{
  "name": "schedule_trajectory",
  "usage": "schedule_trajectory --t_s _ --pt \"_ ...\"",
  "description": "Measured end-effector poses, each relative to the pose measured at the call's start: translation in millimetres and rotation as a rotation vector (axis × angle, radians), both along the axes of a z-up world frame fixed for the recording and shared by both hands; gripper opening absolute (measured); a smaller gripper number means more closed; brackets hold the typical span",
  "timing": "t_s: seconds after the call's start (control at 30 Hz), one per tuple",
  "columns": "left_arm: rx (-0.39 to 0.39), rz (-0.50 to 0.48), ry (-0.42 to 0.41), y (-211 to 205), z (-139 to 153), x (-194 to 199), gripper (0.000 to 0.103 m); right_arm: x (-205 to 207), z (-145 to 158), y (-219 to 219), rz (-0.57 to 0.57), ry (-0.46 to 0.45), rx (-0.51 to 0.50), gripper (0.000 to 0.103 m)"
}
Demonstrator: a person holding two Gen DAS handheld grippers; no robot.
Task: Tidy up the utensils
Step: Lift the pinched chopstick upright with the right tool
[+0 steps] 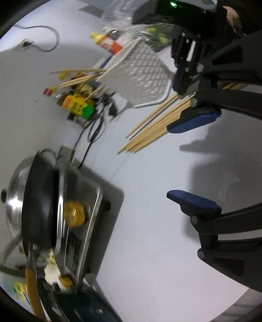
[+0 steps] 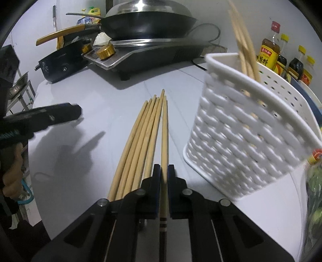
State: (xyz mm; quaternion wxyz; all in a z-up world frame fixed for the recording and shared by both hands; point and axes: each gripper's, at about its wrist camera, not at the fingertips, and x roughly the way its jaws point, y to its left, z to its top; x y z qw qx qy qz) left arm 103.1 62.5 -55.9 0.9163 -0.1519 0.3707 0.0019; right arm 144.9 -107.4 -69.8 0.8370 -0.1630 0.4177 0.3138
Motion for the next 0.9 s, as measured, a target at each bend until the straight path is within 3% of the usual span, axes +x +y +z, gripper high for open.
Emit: schedule_trajectory --t_s 0.13,0.4,0.63,0.9 --pt "0.032 -0.071 0.031 -30 -4 9 0.059 -6 1 -15 -0.003 0.004 0.024 0.006" --pt "0.149 -0.123 0.104 -64 -17 26 0.059 -27 -3 -47 0.03 0.018 0.055 0.006" --pt "0.315 -0.16 0.127 -79 -17 30 0.061 -27 -7 -56 0.052 0.026 0.071 0.006" --pt "0.314 -0.171 0.165 -69 -21 26 0.061 -23 -7 -53 0.078 0.025 0.061 0.006"
